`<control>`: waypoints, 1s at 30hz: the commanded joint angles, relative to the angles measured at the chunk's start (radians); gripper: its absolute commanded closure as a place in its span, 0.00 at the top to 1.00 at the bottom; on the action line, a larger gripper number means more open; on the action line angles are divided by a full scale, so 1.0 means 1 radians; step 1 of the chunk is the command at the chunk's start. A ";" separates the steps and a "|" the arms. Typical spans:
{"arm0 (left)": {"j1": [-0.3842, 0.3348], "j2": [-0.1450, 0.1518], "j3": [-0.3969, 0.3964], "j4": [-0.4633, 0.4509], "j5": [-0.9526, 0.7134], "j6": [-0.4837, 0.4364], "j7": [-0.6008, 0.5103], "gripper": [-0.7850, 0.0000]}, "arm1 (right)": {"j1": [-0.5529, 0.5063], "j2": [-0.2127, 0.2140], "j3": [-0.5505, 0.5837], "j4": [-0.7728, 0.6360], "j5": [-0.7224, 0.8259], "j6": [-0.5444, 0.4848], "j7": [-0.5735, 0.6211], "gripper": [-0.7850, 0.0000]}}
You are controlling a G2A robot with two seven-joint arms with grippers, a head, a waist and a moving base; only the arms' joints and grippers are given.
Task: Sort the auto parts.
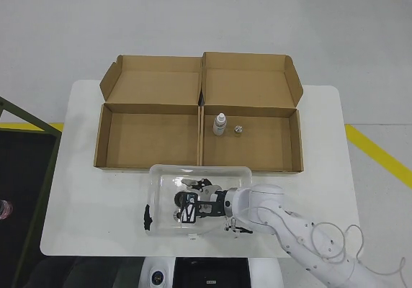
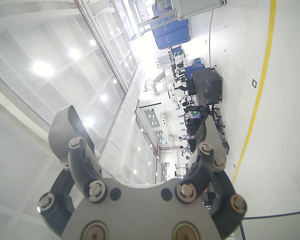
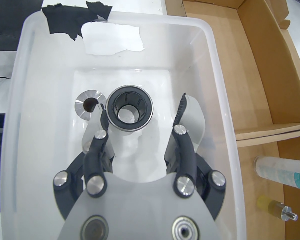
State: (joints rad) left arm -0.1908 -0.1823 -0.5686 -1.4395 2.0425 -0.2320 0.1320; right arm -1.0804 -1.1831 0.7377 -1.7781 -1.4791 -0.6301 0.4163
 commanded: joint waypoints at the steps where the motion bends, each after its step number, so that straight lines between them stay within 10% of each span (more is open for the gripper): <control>1: 0.000 0.000 0.000 0.000 0.000 0.000 0.000 1.00 | 0.007 -0.003 -0.003 0.010 -0.002 0.008 -0.001 0.68; 30: 0.000 0.000 0.000 0.000 0.000 0.000 0.000 1.00 | 0.108 -0.072 -0.083 0.187 0.066 0.025 -0.021 0.59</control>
State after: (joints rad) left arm -0.1908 -0.1823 -0.5686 -1.4395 2.0425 -0.2320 0.1320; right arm -0.9739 -1.2536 0.6561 -1.5949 -1.4129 -0.6048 0.3947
